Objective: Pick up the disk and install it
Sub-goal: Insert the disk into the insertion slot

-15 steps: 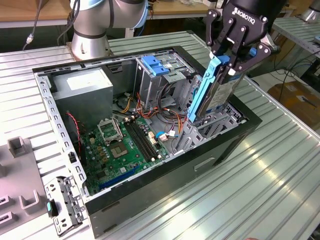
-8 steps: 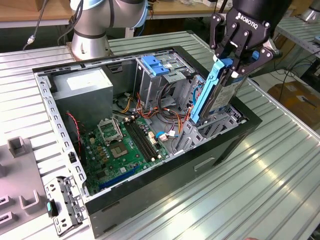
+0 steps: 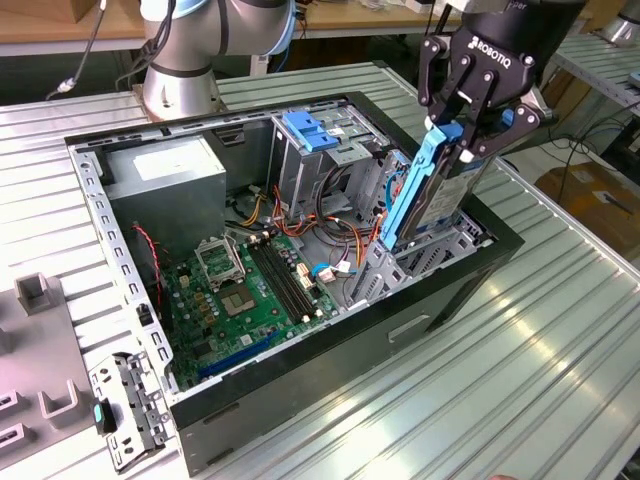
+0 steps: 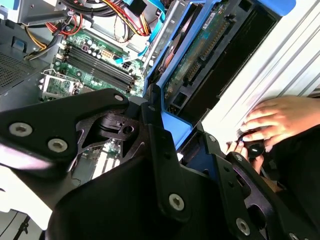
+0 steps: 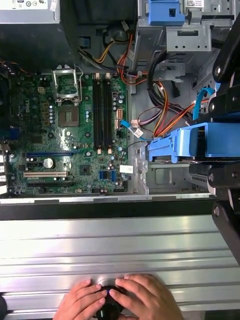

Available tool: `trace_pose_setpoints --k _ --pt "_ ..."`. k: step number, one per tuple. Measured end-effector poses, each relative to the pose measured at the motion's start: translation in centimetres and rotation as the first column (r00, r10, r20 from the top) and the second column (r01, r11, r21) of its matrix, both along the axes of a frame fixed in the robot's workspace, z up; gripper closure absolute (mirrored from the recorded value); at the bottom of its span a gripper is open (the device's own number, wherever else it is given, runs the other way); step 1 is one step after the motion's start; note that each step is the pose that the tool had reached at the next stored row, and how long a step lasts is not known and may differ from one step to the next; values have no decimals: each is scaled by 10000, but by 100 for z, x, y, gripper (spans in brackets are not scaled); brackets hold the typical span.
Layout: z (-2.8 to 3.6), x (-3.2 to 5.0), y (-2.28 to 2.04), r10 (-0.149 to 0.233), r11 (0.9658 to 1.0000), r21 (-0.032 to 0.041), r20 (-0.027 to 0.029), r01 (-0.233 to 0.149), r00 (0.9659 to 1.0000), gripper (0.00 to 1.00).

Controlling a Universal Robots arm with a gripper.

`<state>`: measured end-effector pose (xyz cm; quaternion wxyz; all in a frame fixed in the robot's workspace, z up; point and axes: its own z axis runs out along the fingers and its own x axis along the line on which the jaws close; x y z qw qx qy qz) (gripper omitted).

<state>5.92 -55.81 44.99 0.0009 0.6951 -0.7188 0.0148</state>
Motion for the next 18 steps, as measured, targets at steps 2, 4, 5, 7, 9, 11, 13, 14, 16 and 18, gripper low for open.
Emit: trace_pose_setpoints --k 2,4,5,7,9,11,13,14,16,18 --pt "-11 0 0 -1 10000 0 -3 1 10000 63" --pt "-34 0 0 0 10000 0 -9 0 10000 63" --pt "-41 0 0 -1 10000 1 -11 1 10000 63" --pt "-48 0 0 -1 10000 0 -13 1 10000 63" --pt "-49 0 0 0 10000 -2 -14 0 10000 63" --pt "-50 0 0 -1 10000 0 -13 1 10000 63" --pt "-50 0 0 -1 10000 -1 -13 1 10000 63" --pt "-51 0 0 0 10000 0 -14 0 10000 63" --pt "-51 0 0 -1 10000 1 -13 1 10000 63" --pt "-55 0 0 0 10000 1 -13 0 10000 63"
